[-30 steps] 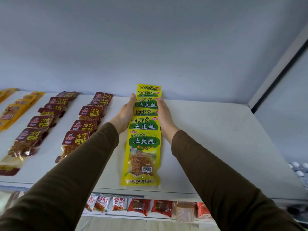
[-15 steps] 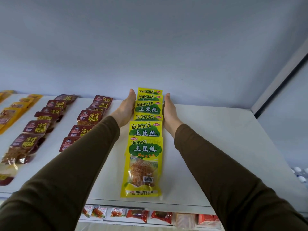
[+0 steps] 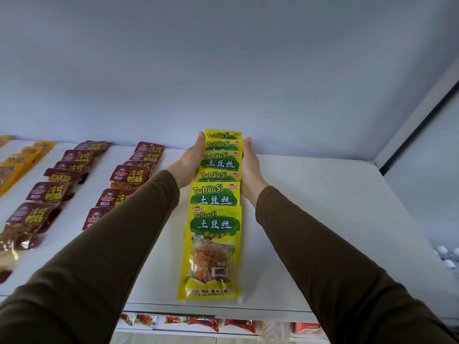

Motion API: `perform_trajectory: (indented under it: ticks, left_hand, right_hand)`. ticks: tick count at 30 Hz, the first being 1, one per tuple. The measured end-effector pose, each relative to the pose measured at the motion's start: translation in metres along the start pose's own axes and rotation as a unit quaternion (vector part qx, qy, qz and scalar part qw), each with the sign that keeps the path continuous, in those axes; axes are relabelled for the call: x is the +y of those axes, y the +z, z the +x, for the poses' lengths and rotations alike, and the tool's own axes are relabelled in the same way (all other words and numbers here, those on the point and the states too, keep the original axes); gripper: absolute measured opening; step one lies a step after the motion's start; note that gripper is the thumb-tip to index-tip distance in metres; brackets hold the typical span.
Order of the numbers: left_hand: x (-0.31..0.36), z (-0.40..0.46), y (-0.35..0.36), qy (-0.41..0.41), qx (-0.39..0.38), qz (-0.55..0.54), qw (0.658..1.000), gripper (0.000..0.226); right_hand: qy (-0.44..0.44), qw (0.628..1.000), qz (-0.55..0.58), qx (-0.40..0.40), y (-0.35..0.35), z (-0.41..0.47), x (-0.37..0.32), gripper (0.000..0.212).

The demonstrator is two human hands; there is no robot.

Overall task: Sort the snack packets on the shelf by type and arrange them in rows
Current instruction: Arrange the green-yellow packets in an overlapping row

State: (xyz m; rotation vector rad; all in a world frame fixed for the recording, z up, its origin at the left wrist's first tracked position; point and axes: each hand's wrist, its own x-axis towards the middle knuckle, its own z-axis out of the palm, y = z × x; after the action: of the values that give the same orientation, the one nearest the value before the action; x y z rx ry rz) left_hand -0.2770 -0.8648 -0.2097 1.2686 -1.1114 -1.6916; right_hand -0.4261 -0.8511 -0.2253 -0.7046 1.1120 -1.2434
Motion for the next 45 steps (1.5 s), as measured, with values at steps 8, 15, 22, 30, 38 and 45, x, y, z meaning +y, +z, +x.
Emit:
perform_trajectory:
  ticks: [8, 15, 22, 30, 38, 45]
  left_hand:
    - [-0.007, -0.037, -0.018, 0.077, 0.105, 0.081, 0.988, 0.082]
    - [-0.056, -0.115, -0.019, 0.088, 0.101, 0.054, 0.989, 0.093]
    - [-0.084, -0.166, 0.005, 0.102, 0.068, 0.05, 0.991, 0.093]
    - [-0.071, -0.175, 0.03, 0.105, 0.046, 0.038, 0.993, 0.043]
    - [-0.067, -0.173, 0.038, 0.098, 0.069, 0.021, 0.993, 0.054]
    - [-0.072, -0.168, 0.035, 0.09, 0.074, 0.022, 0.993, 0.053]
  right_hand:
    - [-0.023, 0.998, -0.056, 0.023, -0.024, -0.027, -0.001, 0.064]
    - [-0.079, 0.989, -0.124, 0.022, -0.052, -0.102, 0.03, 0.052]
    - [-0.096, 0.98, -0.171, -0.011, -0.039, -0.153, 0.05, 0.058]
    - [-0.072, 0.983, -0.165, -0.018, -0.017, -0.169, 0.049, 0.067]
    - [-0.085, 0.981, -0.175, 0.0, -0.008, -0.17, 0.051, 0.066]
    - [-0.077, 0.979, -0.187, 0.007, -0.01, -0.169, 0.052, 0.063]
